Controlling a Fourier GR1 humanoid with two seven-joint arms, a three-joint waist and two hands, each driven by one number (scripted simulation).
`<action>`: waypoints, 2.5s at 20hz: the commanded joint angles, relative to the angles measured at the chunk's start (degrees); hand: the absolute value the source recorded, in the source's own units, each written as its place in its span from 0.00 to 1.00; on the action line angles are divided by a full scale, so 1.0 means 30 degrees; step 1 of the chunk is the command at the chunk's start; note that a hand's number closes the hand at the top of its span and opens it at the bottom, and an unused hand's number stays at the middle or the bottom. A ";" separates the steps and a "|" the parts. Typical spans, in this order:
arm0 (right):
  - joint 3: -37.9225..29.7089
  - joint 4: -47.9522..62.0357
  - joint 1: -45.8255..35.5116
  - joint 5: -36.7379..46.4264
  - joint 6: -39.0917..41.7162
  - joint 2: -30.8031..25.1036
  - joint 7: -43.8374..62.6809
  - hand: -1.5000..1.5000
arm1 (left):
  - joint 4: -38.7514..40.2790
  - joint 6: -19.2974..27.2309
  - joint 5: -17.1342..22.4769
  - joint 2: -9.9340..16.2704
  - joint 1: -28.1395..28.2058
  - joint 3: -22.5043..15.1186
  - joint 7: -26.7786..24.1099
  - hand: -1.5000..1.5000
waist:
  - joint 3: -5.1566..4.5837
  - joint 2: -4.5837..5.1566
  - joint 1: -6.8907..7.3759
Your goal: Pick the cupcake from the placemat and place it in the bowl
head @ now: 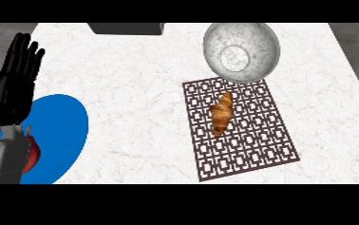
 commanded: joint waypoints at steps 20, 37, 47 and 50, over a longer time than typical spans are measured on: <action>0.1539 0.0143 -0.9346 -0.1807 0.8553 0.3403 0.2339 1.00 | -0.0179 0.0271 -0.0571 -0.0414 -0.0105 -0.0069 0.0547 0.50 | -0.0158 -0.0371 -0.0116; 0.4668 0.0071 -0.8095 0.2906 0.2914 1.0751 0.6132 1.00 | -0.1579 0.0486 -0.1297 -0.1004 0.0640 -0.0457 0.0759 0.50 | -0.0120 -0.0259 -0.0027; 0.2627 0.6666 -0.9585 0.2629 0.0792 1.3461 0.6630 0.00 | 0.0817 -0.0614 -0.0769 -0.0441 -0.0220 0.0566 -0.0603 0.50 | -0.0121 -0.0073 0.0149; 0.1427 0.6616 -0.8614 0.1068 0.0555 1.4534 0.5206 0.00 | 0.0066 -0.0045 -0.0711 -0.0662 -0.0735 0.0390 0.0651 0.50 | -0.0099 -0.0114 0.0075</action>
